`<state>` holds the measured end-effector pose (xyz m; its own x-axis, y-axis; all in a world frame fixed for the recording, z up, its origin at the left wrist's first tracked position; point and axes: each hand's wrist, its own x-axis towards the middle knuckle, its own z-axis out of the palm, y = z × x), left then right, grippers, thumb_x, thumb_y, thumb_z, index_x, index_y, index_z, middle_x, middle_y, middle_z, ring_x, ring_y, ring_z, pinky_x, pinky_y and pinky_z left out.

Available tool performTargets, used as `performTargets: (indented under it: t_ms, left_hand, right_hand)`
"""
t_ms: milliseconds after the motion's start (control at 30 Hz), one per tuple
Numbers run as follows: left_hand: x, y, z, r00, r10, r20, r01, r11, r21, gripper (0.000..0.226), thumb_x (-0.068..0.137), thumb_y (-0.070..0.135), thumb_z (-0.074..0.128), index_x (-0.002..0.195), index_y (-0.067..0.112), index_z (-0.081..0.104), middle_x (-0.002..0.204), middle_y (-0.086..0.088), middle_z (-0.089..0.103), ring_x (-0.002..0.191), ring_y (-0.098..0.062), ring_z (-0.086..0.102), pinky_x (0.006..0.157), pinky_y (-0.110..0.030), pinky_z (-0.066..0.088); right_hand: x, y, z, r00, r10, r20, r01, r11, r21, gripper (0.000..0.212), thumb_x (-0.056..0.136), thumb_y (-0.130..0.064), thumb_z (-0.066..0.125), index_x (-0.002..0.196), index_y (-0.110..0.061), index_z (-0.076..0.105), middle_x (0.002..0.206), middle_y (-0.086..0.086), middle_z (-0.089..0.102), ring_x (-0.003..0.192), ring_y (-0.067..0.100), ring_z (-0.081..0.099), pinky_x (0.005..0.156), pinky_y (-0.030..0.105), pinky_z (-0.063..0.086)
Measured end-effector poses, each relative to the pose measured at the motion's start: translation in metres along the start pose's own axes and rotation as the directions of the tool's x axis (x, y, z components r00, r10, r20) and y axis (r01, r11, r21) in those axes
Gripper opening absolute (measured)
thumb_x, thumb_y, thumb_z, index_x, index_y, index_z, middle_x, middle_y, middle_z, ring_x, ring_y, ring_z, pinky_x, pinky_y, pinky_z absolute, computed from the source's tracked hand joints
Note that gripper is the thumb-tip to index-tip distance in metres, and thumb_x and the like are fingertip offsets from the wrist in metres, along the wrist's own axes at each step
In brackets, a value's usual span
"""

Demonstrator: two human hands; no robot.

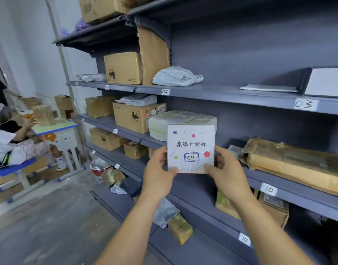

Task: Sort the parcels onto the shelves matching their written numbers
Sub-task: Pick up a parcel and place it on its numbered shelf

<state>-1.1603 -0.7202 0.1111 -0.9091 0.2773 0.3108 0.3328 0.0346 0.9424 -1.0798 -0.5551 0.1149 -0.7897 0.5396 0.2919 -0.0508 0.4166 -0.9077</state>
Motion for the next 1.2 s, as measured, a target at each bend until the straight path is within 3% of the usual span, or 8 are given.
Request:
performTargets:
  t_ms: [167,300,467,600,800,900,1067,1200]
  left_hand:
    - [0.052,-0.014,-0.01,1.0,-0.016,0.015,0.016,1.0,-0.008,0.066,0.084,-0.014,0.064,0.111,0.046,0.053,0.112,0.027,0.062,0.106,0.008,0.06,0.085,-0.015,0.052]
    - [0.087,-0.027,-0.017,0.999,-0.023,0.04,0.024,0.999,-0.022,0.064,0.084,-0.012,0.063,0.125,0.036,0.056,0.118,0.023,0.063,0.112,0.002,0.061,0.093,-0.027,0.053]
    - [0.133,-0.046,-0.029,0.996,-0.004,0.085,0.008,0.999,-0.039,0.064,0.082,-0.011,0.063,0.121,0.04,0.055,0.115,0.025,0.064,0.106,0.01,0.061,0.085,-0.015,0.051]
    - [0.171,-0.063,-0.042,0.989,0.016,0.146,-0.008,0.998,-0.058,0.068,0.082,-0.01,0.064,0.112,0.05,0.055,0.111,0.028,0.066,0.107,0.006,0.062,0.086,-0.019,0.051]
    - [0.227,-0.067,-0.078,0.953,0.08,0.291,-0.057,0.994,-0.089,0.068,0.083,-0.011,0.065,0.108,0.051,0.053,0.107,0.031,0.062,0.096,0.019,0.059,0.07,-0.003,0.046]
    - [0.245,-0.065,-0.091,0.929,0.122,0.349,-0.084,0.989,-0.125,0.066,0.083,-0.011,0.065,0.108,0.049,0.053,0.107,0.032,0.061,0.095,0.02,0.058,0.07,-0.002,0.046]
    - [0.26,-0.057,-0.109,0.89,0.205,0.406,-0.143,0.974,-0.179,0.064,0.085,-0.008,0.067,0.114,0.046,0.051,0.106,0.033,0.059,0.094,0.025,0.055,0.069,0.0,0.043]
    - [0.276,-0.037,-0.115,0.865,0.286,0.412,-0.208,0.952,-0.224,0.064,0.083,-0.003,0.071,0.115,0.048,0.053,0.103,0.038,0.062,0.1,0.02,0.057,0.081,-0.01,0.047]
  right_hand:
    - [0.042,0.001,0.029,1.0,0.027,0.001,-0.027,1.0,0.007,0.055,0.091,-0.006,0.066,0.135,-0.037,0.053,0.116,-0.019,0.067,0.115,0.006,0.061,0.101,0.036,0.05]
    - [0.069,0.001,0.047,0.999,0.04,-0.03,-0.039,0.999,0.013,0.057,0.091,-0.005,0.065,0.136,-0.037,0.052,0.113,-0.024,0.064,0.107,-0.002,0.062,0.093,0.028,0.053]
    - [0.095,0.0,0.077,0.995,0.062,-0.084,-0.062,0.998,0.004,0.057,0.09,-0.005,0.066,0.133,-0.04,0.053,0.114,-0.02,0.067,0.106,0.002,0.065,0.094,0.037,0.056]
    - [0.114,-0.002,0.106,0.984,0.058,-0.17,-0.061,0.998,-0.01,0.058,0.088,-0.002,0.066,0.116,-0.05,0.053,0.111,-0.017,0.071,0.106,0.006,0.067,0.096,0.041,0.055]
    - [0.129,-0.022,0.154,0.949,0.068,-0.309,-0.082,0.996,-0.035,0.058,0.086,-0.004,0.068,0.126,-0.044,0.056,0.104,-0.014,0.074,0.1,0.008,0.069,0.094,0.043,0.055]
    - [0.133,-0.035,0.169,0.928,0.082,-0.364,-0.107,0.993,-0.05,0.059,0.082,-0.007,0.069,0.12,-0.05,0.056,0.104,-0.014,0.073,0.1,0.009,0.068,0.095,0.042,0.054]
    - [0.128,-0.055,0.187,0.898,0.057,-0.435,-0.091,0.994,-0.058,0.06,0.079,-0.012,0.072,0.128,-0.044,0.056,0.108,-0.013,0.074,0.104,0.009,0.068,0.097,0.045,0.053]
    - [0.13,-0.086,0.183,0.88,-0.02,-0.475,-0.04,0.992,-0.117,0.059,0.082,-0.011,0.073,0.128,-0.045,0.056,0.108,-0.015,0.074,0.103,0.008,0.069,0.094,0.042,0.054]
